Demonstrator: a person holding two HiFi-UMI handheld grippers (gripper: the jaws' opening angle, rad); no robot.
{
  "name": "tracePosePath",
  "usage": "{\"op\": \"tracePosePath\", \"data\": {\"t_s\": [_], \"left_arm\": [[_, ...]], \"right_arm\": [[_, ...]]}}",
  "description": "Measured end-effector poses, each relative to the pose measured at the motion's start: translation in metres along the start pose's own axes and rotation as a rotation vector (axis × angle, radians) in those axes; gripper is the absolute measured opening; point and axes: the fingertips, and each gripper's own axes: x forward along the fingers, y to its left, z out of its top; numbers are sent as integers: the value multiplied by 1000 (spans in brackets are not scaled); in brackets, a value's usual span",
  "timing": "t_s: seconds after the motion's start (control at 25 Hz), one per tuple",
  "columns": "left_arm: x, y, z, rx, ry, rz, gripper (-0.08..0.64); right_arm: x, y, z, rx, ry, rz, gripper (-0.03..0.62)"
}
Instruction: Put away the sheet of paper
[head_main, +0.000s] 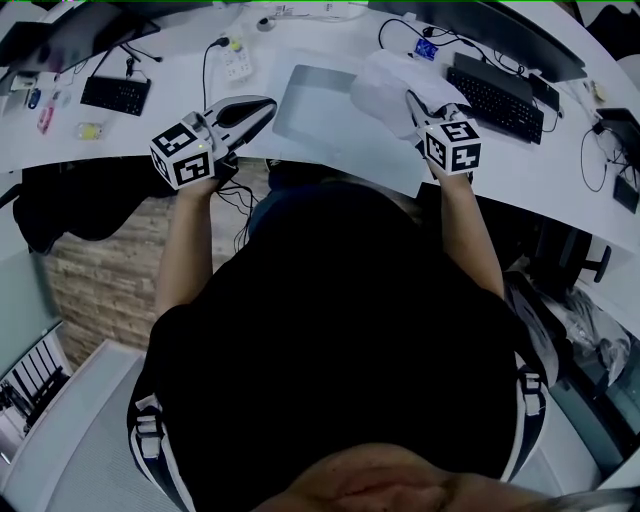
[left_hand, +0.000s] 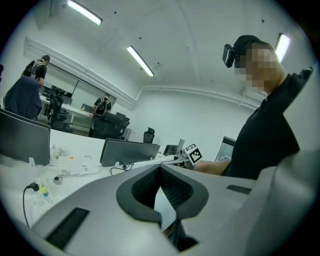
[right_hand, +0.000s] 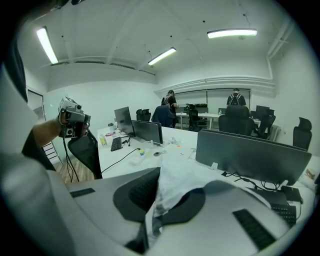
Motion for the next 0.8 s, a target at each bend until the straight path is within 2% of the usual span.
{"op": "tracePosePath", "data": {"t_s": [0.8], "left_arm": [[1, 8, -8, -13, 36, -46, 20]], "right_arm": [[7, 13, -29, 46, 60, -6, 15]]}}
